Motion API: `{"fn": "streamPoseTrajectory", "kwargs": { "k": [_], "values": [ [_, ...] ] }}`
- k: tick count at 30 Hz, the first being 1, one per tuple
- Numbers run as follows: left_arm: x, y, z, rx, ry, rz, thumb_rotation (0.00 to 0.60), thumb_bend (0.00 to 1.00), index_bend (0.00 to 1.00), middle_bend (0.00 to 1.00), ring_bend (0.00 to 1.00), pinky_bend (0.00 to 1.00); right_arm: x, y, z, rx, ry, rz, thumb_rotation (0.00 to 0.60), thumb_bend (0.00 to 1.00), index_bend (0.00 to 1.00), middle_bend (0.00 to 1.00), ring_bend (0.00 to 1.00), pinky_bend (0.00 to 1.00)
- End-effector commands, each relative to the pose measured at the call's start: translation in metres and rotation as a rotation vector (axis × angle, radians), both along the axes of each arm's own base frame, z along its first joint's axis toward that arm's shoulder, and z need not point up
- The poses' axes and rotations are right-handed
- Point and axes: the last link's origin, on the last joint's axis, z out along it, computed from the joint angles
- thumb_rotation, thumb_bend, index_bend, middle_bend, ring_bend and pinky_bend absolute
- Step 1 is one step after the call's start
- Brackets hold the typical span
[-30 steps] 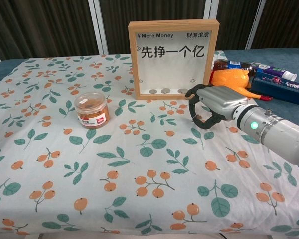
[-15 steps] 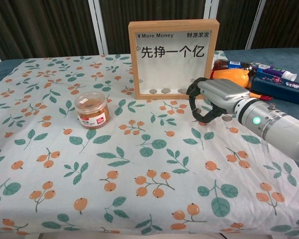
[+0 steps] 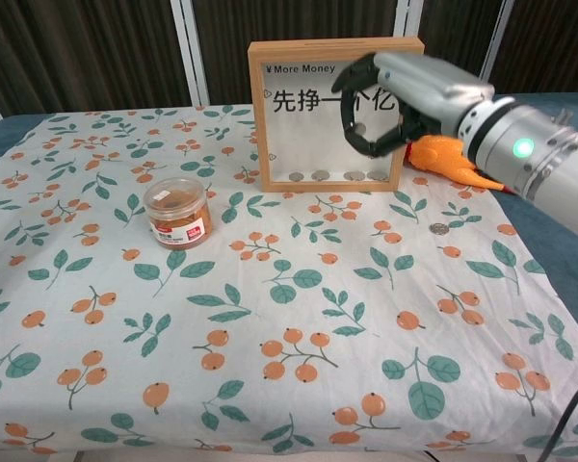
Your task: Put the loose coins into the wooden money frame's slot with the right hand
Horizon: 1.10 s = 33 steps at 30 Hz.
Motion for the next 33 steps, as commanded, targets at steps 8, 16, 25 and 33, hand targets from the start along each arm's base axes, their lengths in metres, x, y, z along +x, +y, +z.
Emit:
{"fn": "streamPoseTrajectory", "kwargs": {
  "k": [8,16,25,33],
  "values": [
    [0.0,0.0,0.0,-0.003,-0.001,-0.002,0.6,0.45,0.0,0.0,0.0,0.0,0.077,-0.05,0.084,-0.18,-0.026,-0.042,0.6,0.61,0.77,0.32,0.12,0.24],
    [-0.001,0.001,0.0,-0.008,-0.001,0.001,0.6,0.45,0.0,0.0,0.0,0.0,0.094,-0.088,0.089,-0.154,-0.04,-0.203,0.6,0.61,0.77,0.32,0.12,0.24],
    [-0.002,0.002,0.0,-0.009,-0.004,0.004,0.6,0.45,0.0,0.0,0.0,0.0,0.081,-0.099,0.067,-0.11,-0.003,-0.298,0.6,0.61,0.77,0.32,0.12,0.24],
    [-0.001,0.002,0.0,-0.01,0.0,0.004,0.6,0.45,0.0,0.0,0.0,0.0,0.073,-0.103,0.055,-0.099,0.032,-0.323,0.6,0.61,0.77,0.32,0.12,0.24]
  ]
}}
